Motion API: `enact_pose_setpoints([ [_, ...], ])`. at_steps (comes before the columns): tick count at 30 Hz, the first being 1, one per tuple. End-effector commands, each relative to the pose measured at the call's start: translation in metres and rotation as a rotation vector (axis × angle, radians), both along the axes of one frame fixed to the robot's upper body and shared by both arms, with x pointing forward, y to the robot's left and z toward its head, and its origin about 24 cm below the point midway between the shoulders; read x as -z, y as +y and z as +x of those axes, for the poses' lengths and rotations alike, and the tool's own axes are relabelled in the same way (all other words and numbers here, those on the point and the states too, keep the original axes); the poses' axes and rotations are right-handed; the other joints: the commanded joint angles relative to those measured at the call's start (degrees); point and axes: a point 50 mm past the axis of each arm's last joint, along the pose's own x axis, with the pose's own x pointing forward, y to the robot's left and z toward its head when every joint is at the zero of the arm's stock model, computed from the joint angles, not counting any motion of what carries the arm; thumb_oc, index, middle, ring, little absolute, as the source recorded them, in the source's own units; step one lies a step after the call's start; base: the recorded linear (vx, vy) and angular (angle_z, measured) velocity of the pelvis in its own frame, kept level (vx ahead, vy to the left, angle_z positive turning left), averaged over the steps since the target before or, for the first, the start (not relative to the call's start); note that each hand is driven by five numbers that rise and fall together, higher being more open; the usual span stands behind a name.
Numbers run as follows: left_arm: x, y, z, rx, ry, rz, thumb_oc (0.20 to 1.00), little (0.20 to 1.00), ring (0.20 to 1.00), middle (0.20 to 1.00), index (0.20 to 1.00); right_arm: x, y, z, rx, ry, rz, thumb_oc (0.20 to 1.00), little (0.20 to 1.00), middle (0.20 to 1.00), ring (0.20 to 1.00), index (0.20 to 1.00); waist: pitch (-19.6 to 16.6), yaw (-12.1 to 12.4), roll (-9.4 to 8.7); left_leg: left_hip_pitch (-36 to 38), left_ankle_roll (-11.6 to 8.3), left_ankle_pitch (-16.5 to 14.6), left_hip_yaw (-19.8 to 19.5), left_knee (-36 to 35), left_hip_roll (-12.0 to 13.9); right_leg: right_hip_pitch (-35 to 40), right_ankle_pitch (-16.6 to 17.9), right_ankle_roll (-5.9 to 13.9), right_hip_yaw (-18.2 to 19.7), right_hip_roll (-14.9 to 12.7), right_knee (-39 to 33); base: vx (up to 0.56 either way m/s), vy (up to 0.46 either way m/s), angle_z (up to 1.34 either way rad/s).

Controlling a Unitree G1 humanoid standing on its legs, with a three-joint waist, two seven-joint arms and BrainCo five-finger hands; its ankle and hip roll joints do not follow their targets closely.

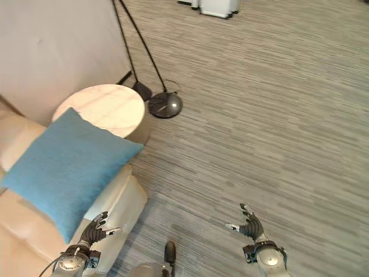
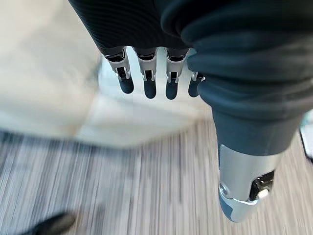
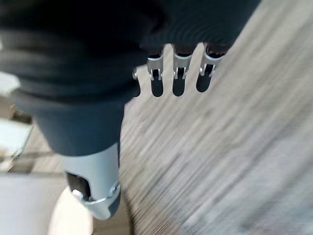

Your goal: Pick up all the scattered cushions and arrange them neatly on the sofa.

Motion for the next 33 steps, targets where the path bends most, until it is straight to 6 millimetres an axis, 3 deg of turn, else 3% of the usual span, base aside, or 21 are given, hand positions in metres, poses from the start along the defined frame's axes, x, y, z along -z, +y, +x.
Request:
enact_pose_setpoints([
  [1,-0.014,0.019,-0.002,-0.035,-0.068,0.022,1.0,1.0,1.0,1.0,1.0,-0.015,-0.003,0.011,-0.007,-0.089,0.004,1.0,1.0,1.0,1.0,1.0,3.2,-0.2,-0.33,2.2,-6.43,-4.9,-0.6,2.5,2.5,-3.4,12.0,0.41,2.2,5.0,-16.3,0.36,0.039,1.03],
  [3,-0.009,0.015,-0.005,-0.038,-0.048,0.01,1.0,1.0,1.0,1.0,1.0,-0.013,-0.005,0.009,0.01,-0.079,0.008,1.0,1.0,1.0,1.0,1.0,4.4,-2.1,-0.22,6.8,-6.78,-5.7,-5.3,1.4,0.0,-7.5,13.6,0.92,4.2,9.1,-22.5,0.45,-0.033,1.29],
  [4,-0.009,0.014,-0.001,-0.032,-0.051,0.014,1.0,1.0,1.0,1.0,1.0,-0.012,-0.009,0.007,0.02,-0.068,-0.002,1.0,1.0,1.0,1.0,1.0,4.7,-3.4,-0.8,9.6,-7.68,-6.1,-10.3,1.4,-2.5,-8.8,16.4,2.76,8.1,11.2,-29.6,0.52,-0.099,1.48],
  [6,-0.007,0.009,0.0,-0.018,-0.053,0.002,1.0,1.0,1.0,1.0,1.0,-0.012,-0.013,0.004,0.031,-0.067,-0.001,1.0,1.0,1.0,1.0,1.0,4.8,-3.2,-1.21,10.0,-8.3,-7.1,-13.9,3.1,-4.1,-6.0,17.4,2.33,7.4,9.4,-32.6,0.36,-0.108,1.79],
  [8,-0.003,0.008,-0.004,-0.017,-0.033,-0.003,1.0,1.0,1.0,1.0,1.0,-0.012,-0.016,0.001,0.04,-0.065,0.003,1.0,1.0,1.0,1.0,1.0,3.9,-3.4,-1.03,10.0,-9.04,-8.3,-14.7,4.5,-3.3,-3.8,17.2,1.4,5.3,7.8,-33.4,0.23,-0.123,2.11],
  [10,-0.002,0.006,-0.005,-0.028,-0.029,-0.016,1.0,1.0,1.0,1.0,1.0,-0.015,-0.018,0.006,0.044,-0.081,0.0,1.0,1.0,1.0,1.0,1.0,3.6,-3.6,-0.88,7.5,-10.52,-7.8,-10.9,8.5,-1.3,-2.3,16.6,1.11,3.3,6.3,-33.2,0.2,-0.087,1.39],
  [11,0.0,0.006,-0.005,-0.039,-0.022,-0.023,1.0,1.0,1.0,1.0,1.0,-0.017,-0.02,0.008,0.051,-0.091,0.002,1.0,1.0,1.0,1.0,1.0,3.5,-3.9,-0.85,4.8,-10.93,-8.1,-4.4,12.7,2.0,-0.7,14.9,0.28,1.5,5.3,-32.9,0.18,-0.053,1.36],
  [13,0.002,0.007,-0.006,-0.053,-0.015,-0.026,1.0,1.0,1.0,1.0,1.0,-0.016,-0.023,0.006,0.058,-0.087,-0.006,1.0,1.0,1.0,1.0,1.0,3.2,-4.4,-0.73,3.7,-10.73,-8.8,3.5,14.3,6.8,1.0,12.7,-0.5,-1.4,4.0,-32.3,0.13,-0.057,1.11],
  [14,0.002,0.007,-0.006,-0.053,-0.016,-0.025,1.0,1.0,1.0,1.0,1.0,-0.016,-0.023,0.006,0.058,-0.087,-0.006,1.0,1.0,1.0,1.0,1.0,3.1,-4.5,-0.82,3.5,-10.72,-8.6,3.5,14.2,6.7,0.8,12.8,-0.5,-1.5,3.9,-32.4,0.11,-0.051,0.56],
  [16,0.003,0.007,-0.005,-0.049,-0.01,-0.025,1.0,1.0,1.0,1.0,1.0,-0.013,-0.025,0.002,0.072,-0.066,-0.011,1.0,1.0,1.0,1.0,1.0,2.6,-4.9,-1.12,2.5,-10.34,-9.0,10.4,12.5,10.2,2.5,11.8,-0.67,-4.3,2.6,-33.2,0.14,-0.042,0.84],
  [18,0.001,0.007,-0.002,-0.039,-0.016,-0.014,1.0,1.0,1.0,1.0,1.0,-0.012,-0.03,-0.001,0.092,-0.059,-0.022,1.0,1.0,1.0,1.0,1.0,2.6,-4.9,-1.59,-1.4,-11.45,-6.7,13.5,11.4,11.7,4.3,11.3,-0.67,-6.1,1.9,-34.0,0.21,-0.012,0.78],
  [20,-0.001,0.008,-0.001,-0.032,-0.02,-0.005,1.0,1.0,1.0,1.0,1.0,-0.012,-0.033,-0.003,0.107,-0.054,-0.029,1.0,1.0,1.0,1.0,1.0,2.5,-4.4,-1.5,-3.6,-13.46,-4.0,14.4,8.1,12.8,6.8,10.0,-0.14,-6.8,2.2,-34.9,0.26,0.039,1.06],
  [23,0.001,0.009,-0.005,-0.047,-0.008,-0.004,1.0,1.0,1.0,1.0,1.0,-0.01,-0.035,-0.003,0.107,-0.034,-0.057,1.0,1.0,1.0,1.0,1.0,2.6,-3.8,-1.3,-4.6,-14.79,-0.9,14.6,4.7,13.1,9.4,8.8,0.07,-7.5,2.2,-35.3,0.19,0.095,0.29],
  [25,0.004,0.011,-0.012,-0.063,0.01,-0.007,1.0,1.0,1.0,1.0,1.0,-0.01,-0.035,-0.005,0.094,-0.031,-0.066,1.0,1.0,1.0,1.0,1.0,1.9,-3.3,-0.25,-2.6,-14.1,1.2,15.0,1.7,13.6,10.1,9.3,0.17,-7.7,2.6,-35.3,0.16,0.184,-0.38],
  [29,0.009,0.014,-0.023,-0.071,0.049,-0.004,1.0,1.0,1.0,1.0,1.0,-0.009,-0.034,-0.007,0.072,-0.02,-0.09,1.0,1.0,1.0,1.0,1.0,0.2,-2.5,-0.47,0.7,-12.45,-0.4,11.9,0.1,11.1,11.2,9.1,1.11,-6.4,0.4,-32.7,0.22,0.217,-0.29],
  [31,0.007,0.018,-0.021,-0.074,0.045,0.003,1.0,1.0,1.0,1.0,1.0,-0.013,-0.03,-0.003,0.045,-0.034,-0.096,1.0,1.0,1.0,1.0,1.0,0.9,-2.6,-0.69,2.8,-10.49,-1.7,11.2,-0.4,9.6,7.8,10.8,1.76,-4.6,-1.4,-23.9,0.13,0.282,-0.13],
  [32,0.005,0.021,-0.017,-0.068,0.038,0.018,1.0,1.0,1.0,1.0,1.0,-0.014,-0.026,-0.001,0.033,-0.043,-0.09,1.0,1.0,1.0,1.0,1.0,2.0,-3.2,-0.74,4.0,-9.37,-2.4,10.3,-0.7,8.7,3.5,12.5,1.96,-1.6,-1.6,-17.2,0.07,0.26,-0.21],
  [33,0.004,0.021,-0.016,-0.066,0.037,0.022,1.0,1.0,1.0,1.0,1.0,-0.013,-0.024,0.001,0.029,-0.044,-0.093,1.0,1.0,1.0,1.0,1.0,2.4,-3.5,-0.68,4.7,-8.92,-2.9,9.6,-0.9,8.3,1.3,12.6,1.62,0.4,-0.5,-15.9,0.07,0.178,-0.09],
])
